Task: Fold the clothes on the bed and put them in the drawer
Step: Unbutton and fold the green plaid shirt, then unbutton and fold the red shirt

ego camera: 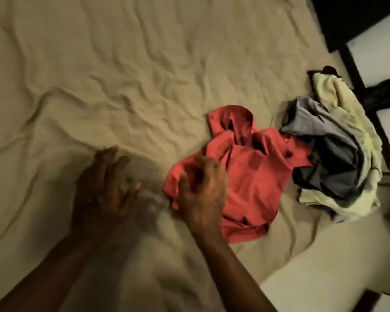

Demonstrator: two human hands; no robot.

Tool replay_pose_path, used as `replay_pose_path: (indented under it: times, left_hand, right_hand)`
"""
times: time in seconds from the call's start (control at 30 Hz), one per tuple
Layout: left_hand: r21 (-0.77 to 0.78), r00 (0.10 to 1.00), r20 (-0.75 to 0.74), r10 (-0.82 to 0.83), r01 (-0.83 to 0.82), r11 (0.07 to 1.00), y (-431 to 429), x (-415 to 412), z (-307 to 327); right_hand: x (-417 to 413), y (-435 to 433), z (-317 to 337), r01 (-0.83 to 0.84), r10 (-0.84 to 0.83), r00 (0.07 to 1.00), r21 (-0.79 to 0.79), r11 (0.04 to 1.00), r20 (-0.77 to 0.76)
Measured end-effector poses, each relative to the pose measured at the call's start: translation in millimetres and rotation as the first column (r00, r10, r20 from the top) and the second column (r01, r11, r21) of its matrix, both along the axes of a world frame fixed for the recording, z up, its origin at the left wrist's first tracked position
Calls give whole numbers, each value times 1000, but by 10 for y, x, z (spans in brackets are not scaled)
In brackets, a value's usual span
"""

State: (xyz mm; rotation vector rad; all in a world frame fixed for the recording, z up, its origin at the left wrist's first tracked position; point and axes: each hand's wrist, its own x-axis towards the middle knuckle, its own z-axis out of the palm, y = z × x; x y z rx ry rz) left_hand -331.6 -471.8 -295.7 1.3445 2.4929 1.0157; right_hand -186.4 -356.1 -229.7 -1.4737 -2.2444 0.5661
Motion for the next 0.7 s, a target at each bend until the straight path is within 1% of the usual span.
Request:
replay_pose_path:
  times: [0.03,0.07,0.1,0.13,0.17,0.2,0.23,0.27,0.3,0.33,0.37,0.4,0.43,0.47,0.5,0.53,0.57,0.6,0.63,0.67,0.7]
  left_hand:
    - [-26,997,-15,-78,78,997,233,269,-121]
    - [-69,992,-9,-126,125,990,447,421,-165]
    - [-79,990,-35,-137,134,988,658,533,-314]
    - [-132,992,-42,-122,115,985,861,642,-366]
    - [-177,994,-83,-77,62,982,984,704,-474]
    - [-243,991,-120,-53,23,970,1056,783,-523]
    - [-300,987,-153,-42,-6,954,1084,857,-614]
    - [-345,982,-183,-41,-25,938,1088,901,-637]
    - [-369,978,-202,-46,-33,929,1099,914,-668]
    - [-381,976,-210,-50,-35,924,1105,904,-651]
    - [-401,974,-219,-59,-35,915,1118,910,-622]
    - [-443,976,-205,-72,-27,896,1132,900,-553]
    - [-497,980,-181,-82,-19,867,1139,875,-504]
    - [-564,987,-133,-88,-3,826,1155,857,-426]
    - [-620,994,-80,-72,7,785,1190,857,-346]
    - [-650,999,3,-39,31,760,1247,875,-137]
    - [-638,991,130,4,81,766,1295,921,38]
    - [-561,967,252,38,114,820,1329,1014,306]
    - [-426,937,348,29,131,895,1341,1142,592]
    - [-313,914,407,-6,146,939,1345,1305,857]
    - [-211,902,427,-64,169,963,1351,1455,1098]
  right_hand:
    - [376,294,-71,143,-156,983,124,982,97]
    - [707,543,-65,262,-294,946,216,941,135]
    - [1012,774,-62,389,-420,902,226,893,105]
    - [1285,979,-101,516,-524,852,147,844,19]
    - [1447,1090,-136,555,-552,832,45,831,-64]
    - [1646,1131,-192,505,-502,859,13,863,-104]
    - [1871,1116,-259,366,-362,930,55,929,-67]
    - [2101,1048,-300,101,-107,991,79,992,74]
    - [2327,958,-348,-190,172,952,46,981,252]
    - [2491,896,-399,-421,403,836,-34,906,372]
    - [2643,886,-471,-543,522,725,-91,834,450]
    - [2726,917,-556,-597,583,668,-135,791,462]
    - [2720,965,-630,-621,604,658,-130,773,449]
    - [2655,1032,-660,-605,599,690,-131,785,406]
    - [2554,1108,-611,-541,556,756,-149,828,345]
    - [2419,1211,-471,-416,455,853,-195,888,256]
    - [2283,1338,-309,-288,333,928,-250,924,165]
    - [2147,1459,-66,-202,241,967,-325,924,87]
    - [2023,1568,241,-177,199,980,-418,891,8]
    - [1916,1667,484,-206,184,978,-494,844,-94]
    - [1811,1743,772,-271,189,960,-527,806,-205]
